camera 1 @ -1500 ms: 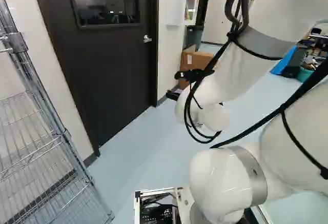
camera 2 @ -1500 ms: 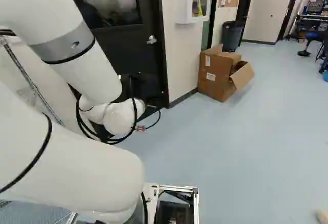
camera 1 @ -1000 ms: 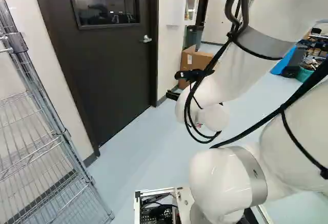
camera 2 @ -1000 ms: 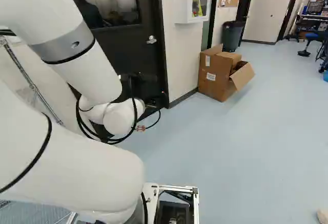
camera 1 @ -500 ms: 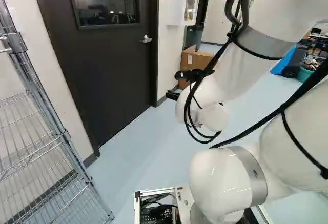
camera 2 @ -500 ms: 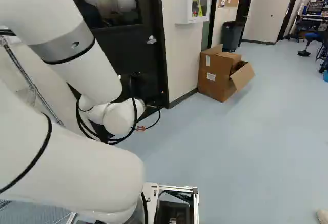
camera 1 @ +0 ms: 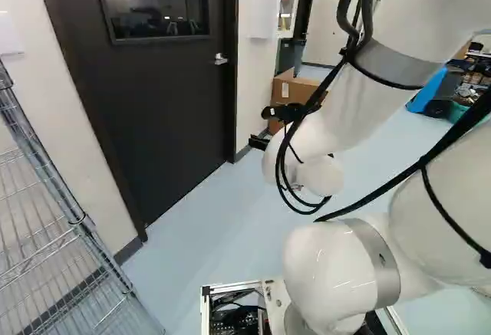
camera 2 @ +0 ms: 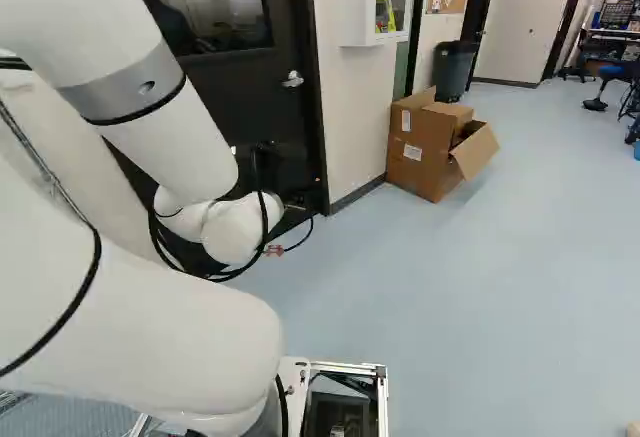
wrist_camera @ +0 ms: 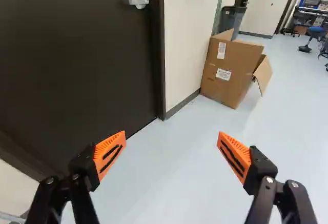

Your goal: Open the door and move inside

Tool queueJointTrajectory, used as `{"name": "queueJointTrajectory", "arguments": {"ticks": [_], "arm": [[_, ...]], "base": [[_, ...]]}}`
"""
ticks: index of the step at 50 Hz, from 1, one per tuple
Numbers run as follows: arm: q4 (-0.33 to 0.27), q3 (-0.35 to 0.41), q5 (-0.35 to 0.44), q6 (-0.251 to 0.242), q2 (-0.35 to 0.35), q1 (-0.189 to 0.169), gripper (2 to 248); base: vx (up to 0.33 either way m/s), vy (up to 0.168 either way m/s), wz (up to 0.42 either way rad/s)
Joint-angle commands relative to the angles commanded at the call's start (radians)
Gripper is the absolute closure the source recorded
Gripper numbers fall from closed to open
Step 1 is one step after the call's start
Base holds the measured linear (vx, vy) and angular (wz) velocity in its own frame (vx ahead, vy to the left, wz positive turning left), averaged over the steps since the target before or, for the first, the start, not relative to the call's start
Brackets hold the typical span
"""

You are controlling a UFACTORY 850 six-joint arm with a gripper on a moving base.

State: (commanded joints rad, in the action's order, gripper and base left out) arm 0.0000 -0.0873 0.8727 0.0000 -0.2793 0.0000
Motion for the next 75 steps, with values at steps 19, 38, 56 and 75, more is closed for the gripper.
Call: {"name": "queueJointTrajectory", "arguments": {"ticks": [19,38,56,75], "arm": [[0.000,0.000,0.000,0.000,0.000,0.000,3],[0.000,0.000,0.000,0.000,0.000,0.000,3],[0.000,0.000,0.000,0.000,0.000,0.000,3],[0.000,0.000,0.000,0.000,0.000,0.000,3]], "base": [[0.143,0.002,0.000],[0.161,0.008,0.021],[0.181,0.035,0.156],[0.203,0.041,0.172]]}}
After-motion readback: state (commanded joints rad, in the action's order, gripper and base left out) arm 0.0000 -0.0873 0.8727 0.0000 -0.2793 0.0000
